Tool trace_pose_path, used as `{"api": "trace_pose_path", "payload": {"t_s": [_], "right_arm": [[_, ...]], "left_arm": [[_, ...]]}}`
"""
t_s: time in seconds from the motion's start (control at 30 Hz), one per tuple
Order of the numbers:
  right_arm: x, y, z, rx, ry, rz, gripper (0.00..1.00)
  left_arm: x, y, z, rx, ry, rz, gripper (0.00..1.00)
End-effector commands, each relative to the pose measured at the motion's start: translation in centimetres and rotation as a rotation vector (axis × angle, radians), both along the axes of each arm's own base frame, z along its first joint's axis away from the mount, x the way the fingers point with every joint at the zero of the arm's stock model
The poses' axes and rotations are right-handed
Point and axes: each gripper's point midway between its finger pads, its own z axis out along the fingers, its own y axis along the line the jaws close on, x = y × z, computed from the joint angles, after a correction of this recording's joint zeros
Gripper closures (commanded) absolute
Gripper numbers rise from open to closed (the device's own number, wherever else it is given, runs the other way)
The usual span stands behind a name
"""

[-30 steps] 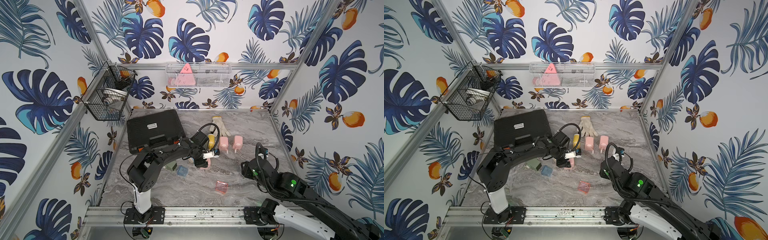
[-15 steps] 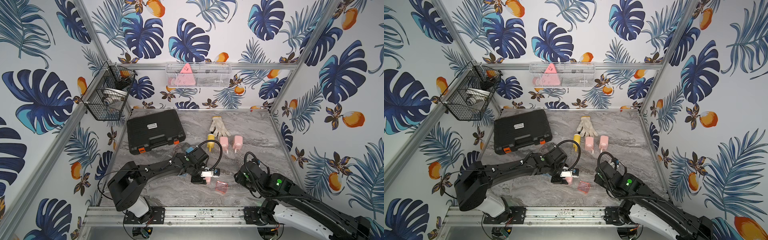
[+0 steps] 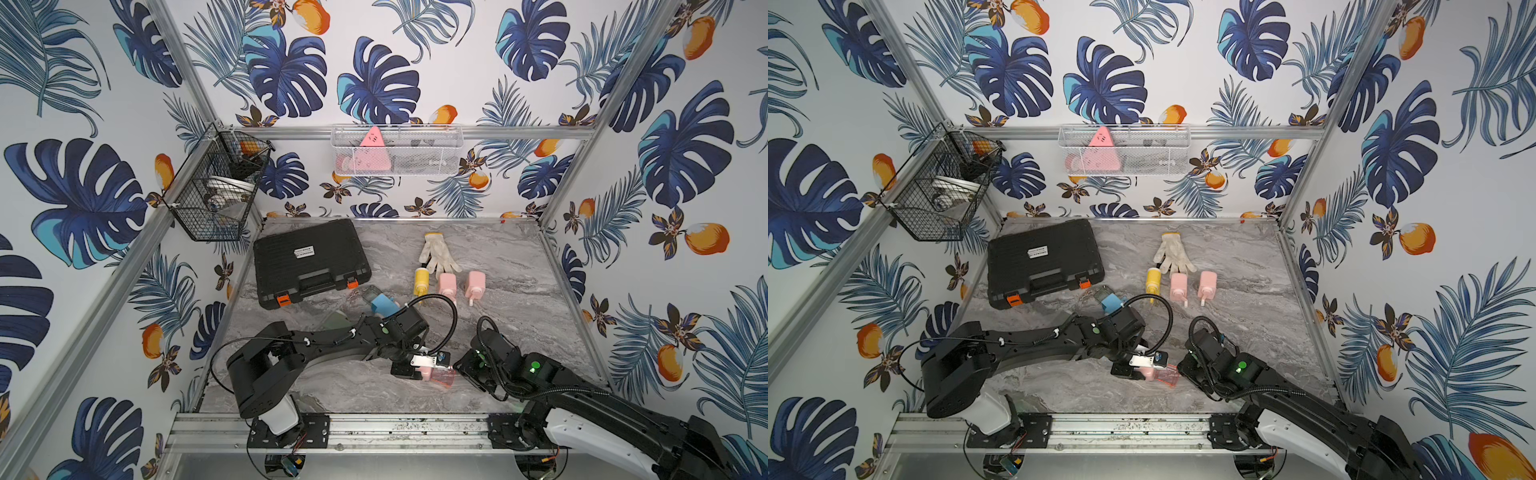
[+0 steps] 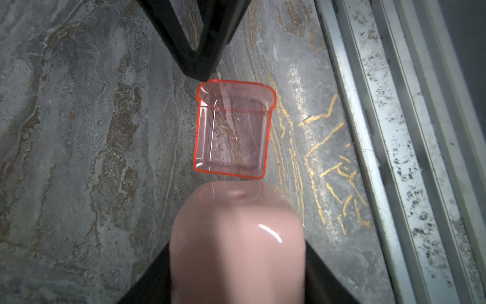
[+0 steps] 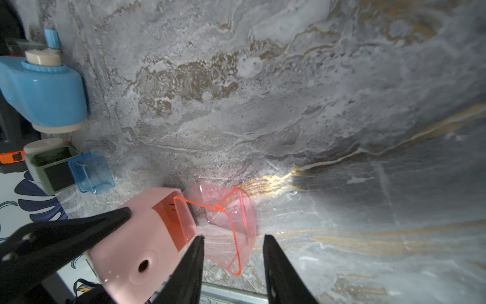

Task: Put the tray back into the pencil sharpener
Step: Close the container of the pencil sharpener.

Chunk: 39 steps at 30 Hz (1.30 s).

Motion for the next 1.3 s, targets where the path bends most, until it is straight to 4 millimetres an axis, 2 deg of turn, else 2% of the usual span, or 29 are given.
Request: {"api": "trace_pose_path", "payload": {"t_s": [0.0,0.37,0.83,1.03,1.27], "right_arm": [[-0.1,1.3,-0.1,0.072,0.022,0.014,0.61],[0.2,2.4,-1.2,0.139,0.049,0.026,0.7],[0.6,3.4,-1.3,0.212,0.053,0.008,0.8],[0.6,3.3,-1.2,0.204,0.052,0.005,0.81],[1.2,4.5,-0.8,0.238,0.033,0.041,0.8]], "left_arm": [[0.5,-0.7,0.3,-0.025,-0.024,-0.003,0.46],[-0.1,-0.9,-0.4,0.007,-0.012,-0.031,0.46],[-0.3,-0.3,-1.4,0.074,0.006,-0.022,0.46],[-0.3,-0.1,-1.3,0.078,0.004,-0.018,0.46],[-0.8,-0.7,-1.0,0.04,0.02,-0.035,0.46]]}}
